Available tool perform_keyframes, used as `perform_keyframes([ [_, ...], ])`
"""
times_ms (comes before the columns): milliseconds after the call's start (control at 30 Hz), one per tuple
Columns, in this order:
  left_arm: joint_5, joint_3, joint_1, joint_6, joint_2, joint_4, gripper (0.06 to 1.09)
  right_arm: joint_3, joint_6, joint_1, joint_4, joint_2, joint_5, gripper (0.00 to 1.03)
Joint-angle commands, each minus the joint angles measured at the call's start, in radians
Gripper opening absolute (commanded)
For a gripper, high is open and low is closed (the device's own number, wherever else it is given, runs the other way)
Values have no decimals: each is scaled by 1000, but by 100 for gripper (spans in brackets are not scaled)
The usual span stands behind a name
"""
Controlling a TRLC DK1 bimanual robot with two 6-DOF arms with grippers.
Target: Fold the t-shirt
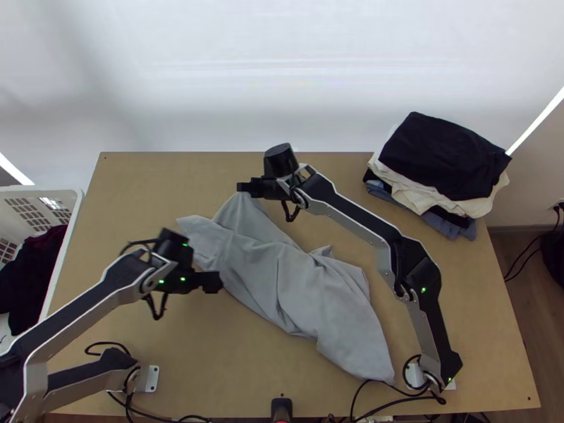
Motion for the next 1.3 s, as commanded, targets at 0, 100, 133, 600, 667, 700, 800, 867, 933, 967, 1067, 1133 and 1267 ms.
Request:
perform_keyframes([
  [0, -3, 57, -67, -51, 46, 7, 104, -13, -30, -34, 43, -58, 38, 3],
  [100, -4, 93, -117, -50, 79, -15, 104, -15, -49, -62, 77, -58, 71, 3],
  [133, -4, 96, -133, -48, 82, -18, 104, -15, -54, -73, 90, -56, 80, 3],
  [600, -3, 197, -220, -50, 212, 67, 104, -15, -92, -149, 199, -61, 135, 3],
  [667, -3, 224, -220, -71, 252, 73, 104, -16, -92, -148, 199, -64, 135, 3],
  [700, 0, 238, -220, -79, 270, 74, 104, -18, -91, -148, 199, -66, 136, 3],
  [800, 13, 274, -220, -110, 329, 70, 103, -24, -91, -143, 199, -72, 143, 3],
  [867, 17, 286, -220, -127, 352, 64, 98, -30, -91, -142, 199, -78, 146, 3],
  [933, 16, 289, -217, -145, 368, 64, 88, -38, -92, -140, 199, -84, 146, 3],
  [967, 16, 292, -216, -150, 379, 64, 88, -42, -92, -139, 199, -87, 146, 3],
  [1067, 13, 300, -205, -165, 398, 67, 88, -56, -97, -139, 199, -96, 146, 3],
  [1133, 13, 310, -194, -176, 413, 67, 86, -64, -97, -139, 199, -99, 146, 3],
  [1267, 11, 332, -183, -176, 430, 73, 83, -81, -102, -131, 199, -107, 146, 3],
])
